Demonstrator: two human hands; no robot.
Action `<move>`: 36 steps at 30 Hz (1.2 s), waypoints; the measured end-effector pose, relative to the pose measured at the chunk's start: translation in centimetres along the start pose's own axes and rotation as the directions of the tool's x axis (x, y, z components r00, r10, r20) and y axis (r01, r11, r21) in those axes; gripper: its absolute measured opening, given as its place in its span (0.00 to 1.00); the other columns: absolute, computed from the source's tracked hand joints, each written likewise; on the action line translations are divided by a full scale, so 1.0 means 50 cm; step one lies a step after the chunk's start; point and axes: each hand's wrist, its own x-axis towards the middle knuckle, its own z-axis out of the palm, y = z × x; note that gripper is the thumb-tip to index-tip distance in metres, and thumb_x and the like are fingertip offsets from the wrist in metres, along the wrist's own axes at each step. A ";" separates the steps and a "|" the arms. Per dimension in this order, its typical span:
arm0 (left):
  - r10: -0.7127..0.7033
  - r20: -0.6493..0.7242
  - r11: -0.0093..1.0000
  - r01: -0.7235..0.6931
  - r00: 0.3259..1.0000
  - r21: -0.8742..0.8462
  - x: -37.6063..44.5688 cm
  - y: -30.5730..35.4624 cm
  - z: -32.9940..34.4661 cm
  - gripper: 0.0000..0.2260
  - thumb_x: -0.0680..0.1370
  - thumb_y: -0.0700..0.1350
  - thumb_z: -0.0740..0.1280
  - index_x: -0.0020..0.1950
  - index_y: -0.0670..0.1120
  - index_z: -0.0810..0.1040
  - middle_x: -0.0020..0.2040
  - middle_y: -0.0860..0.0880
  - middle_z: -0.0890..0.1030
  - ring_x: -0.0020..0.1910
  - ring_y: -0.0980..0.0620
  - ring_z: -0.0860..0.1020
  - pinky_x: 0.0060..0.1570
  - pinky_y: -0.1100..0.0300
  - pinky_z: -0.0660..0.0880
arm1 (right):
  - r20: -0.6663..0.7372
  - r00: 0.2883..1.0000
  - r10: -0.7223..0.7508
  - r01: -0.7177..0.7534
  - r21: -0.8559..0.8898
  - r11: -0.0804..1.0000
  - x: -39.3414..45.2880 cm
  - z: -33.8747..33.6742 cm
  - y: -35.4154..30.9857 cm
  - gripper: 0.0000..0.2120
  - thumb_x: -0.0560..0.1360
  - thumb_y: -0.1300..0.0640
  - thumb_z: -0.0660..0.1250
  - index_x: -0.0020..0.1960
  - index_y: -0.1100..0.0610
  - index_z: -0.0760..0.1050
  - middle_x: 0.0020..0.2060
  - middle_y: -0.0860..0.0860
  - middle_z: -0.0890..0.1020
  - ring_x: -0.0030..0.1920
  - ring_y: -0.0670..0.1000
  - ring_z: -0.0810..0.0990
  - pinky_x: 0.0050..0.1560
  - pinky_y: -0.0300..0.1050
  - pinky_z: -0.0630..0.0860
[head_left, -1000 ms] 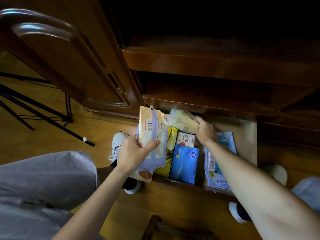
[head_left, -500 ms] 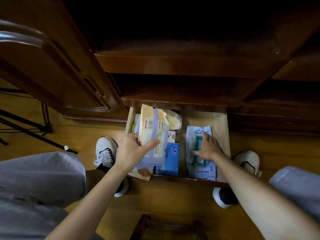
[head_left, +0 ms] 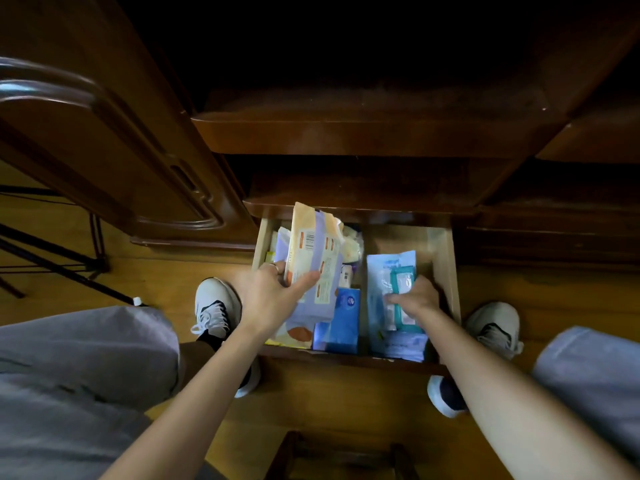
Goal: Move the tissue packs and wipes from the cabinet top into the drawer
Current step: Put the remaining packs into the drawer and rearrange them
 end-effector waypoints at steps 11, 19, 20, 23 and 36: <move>0.392 -0.199 0.856 -0.276 0.898 0.438 -0.062 0.107 0.094 0.08 0.73 0.56 0.65 0.39 0.53 0.75 0.38 0.52 0.76 0.37 0.49 0.74 0.27 0.59 0.62 | 0.371 0.863 -0.344 -0.242 0.900 0.363 -0.263 -0.206 -0.068 0.21 0.67 0.52 0.79 0.59 0.56 0.84 0.56 0.58 0.85 0.52 0.57 0.86 0.45 0.53 0.83; 0.419 0.170 0.887 -0.361 0.892 -0.287 -0.100 0.172 0.119 0.16 0.78 0.65 0.67 0.60 0.59 0.84 0.55 0.43 0.82 0.50 0.46 0.85 0.40 0.47 0.85 | 0.399 0.698 -0.594 -0.270 0.916 0.298 -0.331 -0.235 -0.073 0.30 0.67 0.43 0.80 0.64 0.55 0.82 0.64 0.59 0.81 0.62 0.58 0.82 0.63 0.55 0.78; 0.404 0.162 0.893 -0.350 0.900 -0.282 -0.094 0.172 0.119 0.17 0.76 0.63 0.72 0.62 0.58 0.82 0.59 0.43 0.81 0.53 0.47 0.84 0.42 0.46 0.84 | 0.390 0.684 -0.616 -0.260 0.920 0.294 -0.333 -0.227 -0.076 0.30 0.67 0.43 0.80 0.65 0.56 0.82 0.63 0.60 0.81 0.61 0.58 0.82 0.61 0.55 0.79; 0.226 0.212 0.921 -0.137 0.951 -0.364 -0.080 0.179 0.108 0.30 0.66 0.63 0.81 0.63 0.54 0.76 0.62 0.42 0.82 0.57 0.41 0.84 0.47 0.34 0.81 | 0.360 0.717 -0.597 -0.234 0.931 0.279 -0.340 -0.193 -0.084 0.29 0.68 0.43 0.78 0.65 0.56 0.81 0.62 0.62 0.81 0.57 0.60 0.84 0.57 0.58 0.81; 0.092 0.094 0.979 -0.073 0.991 -0.189 -0.063 0.143 0.084 0.15 0.80 0.55 0.70 0.49 0.42 0.82 0.43 0.42 0.87 0.42 0.41 0.86 0.44 0.38 0.82 | 0.253 0.886 -0.389 -0.045 0.881 0.471 -0.277 -0.233 -0.046 0.14 0.73 0.51 0.76 0.58 0.50 0.84 0.60 0.57 0.84 0.59 0.58 0.84 0.48 0.53 0.83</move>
